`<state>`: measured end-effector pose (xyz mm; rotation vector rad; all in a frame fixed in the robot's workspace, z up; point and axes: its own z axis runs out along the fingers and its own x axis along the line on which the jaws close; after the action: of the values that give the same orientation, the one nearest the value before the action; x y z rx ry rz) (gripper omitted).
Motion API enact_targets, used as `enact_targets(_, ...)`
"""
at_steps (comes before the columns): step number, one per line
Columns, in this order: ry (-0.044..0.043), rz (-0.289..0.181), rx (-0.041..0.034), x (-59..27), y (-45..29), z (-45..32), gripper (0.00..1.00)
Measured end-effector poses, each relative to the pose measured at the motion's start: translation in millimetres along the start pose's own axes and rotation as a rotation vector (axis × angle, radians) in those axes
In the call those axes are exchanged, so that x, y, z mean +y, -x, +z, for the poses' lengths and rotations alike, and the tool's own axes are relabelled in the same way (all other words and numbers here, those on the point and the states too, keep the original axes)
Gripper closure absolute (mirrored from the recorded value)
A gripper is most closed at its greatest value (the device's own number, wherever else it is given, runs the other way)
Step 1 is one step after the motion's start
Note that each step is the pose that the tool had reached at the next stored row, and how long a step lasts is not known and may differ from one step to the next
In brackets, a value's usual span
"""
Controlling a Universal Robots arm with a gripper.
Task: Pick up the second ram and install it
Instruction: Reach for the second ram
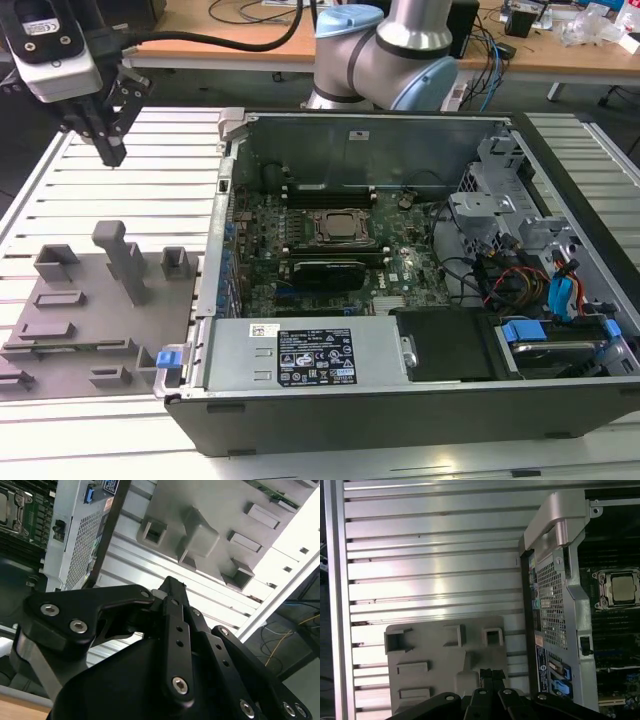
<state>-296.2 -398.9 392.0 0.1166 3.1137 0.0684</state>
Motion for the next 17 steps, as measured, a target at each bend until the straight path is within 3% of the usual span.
enact_targets(17,0.0000,0.000,0.0000,-2.4,-32.7,-0.6,0.89)
